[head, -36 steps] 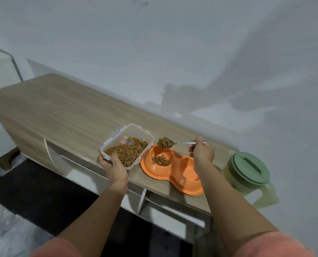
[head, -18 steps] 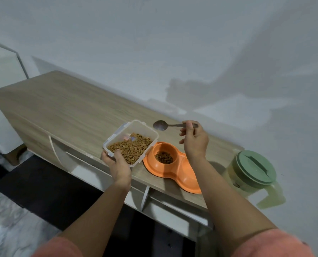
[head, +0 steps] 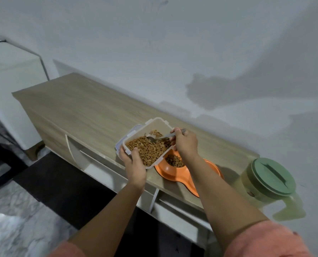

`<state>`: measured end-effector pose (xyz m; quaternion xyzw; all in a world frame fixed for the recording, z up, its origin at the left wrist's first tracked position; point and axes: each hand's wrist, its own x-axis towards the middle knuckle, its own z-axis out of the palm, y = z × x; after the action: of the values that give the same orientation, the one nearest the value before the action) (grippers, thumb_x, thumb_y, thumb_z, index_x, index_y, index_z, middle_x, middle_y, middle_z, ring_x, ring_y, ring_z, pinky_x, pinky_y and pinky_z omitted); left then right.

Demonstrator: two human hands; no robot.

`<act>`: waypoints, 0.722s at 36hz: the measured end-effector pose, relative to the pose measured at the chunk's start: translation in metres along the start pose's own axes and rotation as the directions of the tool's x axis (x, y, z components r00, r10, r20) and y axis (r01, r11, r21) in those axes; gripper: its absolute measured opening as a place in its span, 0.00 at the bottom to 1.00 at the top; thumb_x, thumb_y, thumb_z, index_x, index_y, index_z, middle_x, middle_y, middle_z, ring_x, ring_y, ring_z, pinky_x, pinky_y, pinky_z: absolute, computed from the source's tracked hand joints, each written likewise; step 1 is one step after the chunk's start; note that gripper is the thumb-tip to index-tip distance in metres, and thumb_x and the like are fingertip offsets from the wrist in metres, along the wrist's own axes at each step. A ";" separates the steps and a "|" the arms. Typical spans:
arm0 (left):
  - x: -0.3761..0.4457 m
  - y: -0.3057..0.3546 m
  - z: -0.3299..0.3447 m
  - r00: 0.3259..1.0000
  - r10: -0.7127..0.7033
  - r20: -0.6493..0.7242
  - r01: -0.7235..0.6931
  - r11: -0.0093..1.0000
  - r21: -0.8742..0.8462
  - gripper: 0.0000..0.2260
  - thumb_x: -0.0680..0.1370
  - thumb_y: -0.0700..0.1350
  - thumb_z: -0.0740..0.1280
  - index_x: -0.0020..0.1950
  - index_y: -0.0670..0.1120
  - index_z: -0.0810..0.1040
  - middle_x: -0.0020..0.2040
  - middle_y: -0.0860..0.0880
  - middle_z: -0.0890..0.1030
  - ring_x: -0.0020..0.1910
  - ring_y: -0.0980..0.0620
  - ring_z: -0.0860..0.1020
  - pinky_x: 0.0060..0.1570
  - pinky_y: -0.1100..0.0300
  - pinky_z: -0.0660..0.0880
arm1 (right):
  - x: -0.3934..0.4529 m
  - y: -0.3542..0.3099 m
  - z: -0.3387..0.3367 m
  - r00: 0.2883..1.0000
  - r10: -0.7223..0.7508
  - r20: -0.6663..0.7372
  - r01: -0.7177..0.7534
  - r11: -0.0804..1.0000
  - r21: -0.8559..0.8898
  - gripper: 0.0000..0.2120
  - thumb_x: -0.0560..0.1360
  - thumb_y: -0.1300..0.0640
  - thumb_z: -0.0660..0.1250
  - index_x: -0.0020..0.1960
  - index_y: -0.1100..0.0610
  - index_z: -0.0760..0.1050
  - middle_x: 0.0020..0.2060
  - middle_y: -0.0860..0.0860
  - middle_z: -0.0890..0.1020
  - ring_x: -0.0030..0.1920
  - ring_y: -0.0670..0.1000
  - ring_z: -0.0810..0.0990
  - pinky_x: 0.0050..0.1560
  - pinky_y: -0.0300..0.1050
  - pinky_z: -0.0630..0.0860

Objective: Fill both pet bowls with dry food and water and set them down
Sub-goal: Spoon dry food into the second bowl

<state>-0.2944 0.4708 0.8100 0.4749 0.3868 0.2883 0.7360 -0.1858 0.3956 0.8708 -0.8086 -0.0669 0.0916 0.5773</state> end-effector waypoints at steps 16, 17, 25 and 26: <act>0.005 -0.002 0.002 0.999 -0.026 -0.033 0.024 0.998 -0.057 0.25 0.82 0.49 0.56 0.77 0.59 0.52 0.62 0.46 0.72 0.60 0.43 0.75 0.64 0.43 0.72 | 0.003 0.010 -0.014 0.939 0.336 -0.066 -0.294 0.891 0.347 0.11 0.79 0.59 0.59 0.42 0.61 0.76 0.28 0.54 0.78 0.24 0.49 0.70 0.24 0.40 0.66; 0.006 -0.003 0.002 0.999 -0.025 -0.038 0.022 0.998 -0.056 0.25 0.82 0.49 0.56 0.77 0.59 0.52 0.63 0.45 0.72 0.60 0.43 0.74 0.64 0.43 0.72 | 0.004 0.010 -0.015 0.937 0.342 -0.068 -0.297 0.885 0.358 0.12 0.79 0.58 0.59 0.41 0.60 0.76 0.28 0.54 0.78 0.24 0.49 0.70 0.24 0.40 0.66; 0.010 -0.007 0.002 0.997 -0.030 -0.065 0.025 0.997 -0.070 0.25 0.82 0.48 0.55 0.78 0.55 0.51 0.63 0.44 0.71 0.57 0.45 0.74 0.57 0.51 0.73 | 0.009 0.006 -0.028 0.923 0.373 -0.091 -0.295 0.841 0.454 0.13 0.80 0.60 0.57 0.40 0.60 0.74 0.28 0.54 0.76 0.25 0.48 0.70 0.22 0.37 0.66; 0.012 -0.007 0.002 0.997 -0.033 -0.069 0.028 0.997 -0.067 0.25 0.82 0.48 0.56 0.78 0.55 0.51 0.63 0.44 0.71 0.57 0.45 0.74 0.57 0.52 0.73 | 0.010 0.006 -0.029 0.924 0.372 -0.093 -0.290 0.837 0.465 0.12 0.80 0.60 0.57 0.40 0.60 0.74 0.28 0.54 0.76 0.25 0.48 0.70 0.21 0.36 0.65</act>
<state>-0.2864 0.4765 0.8001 0.4340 0.4097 0.3062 0.7416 -0.1698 0.3685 0.8737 -0.6600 0.1493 0.1298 0.7247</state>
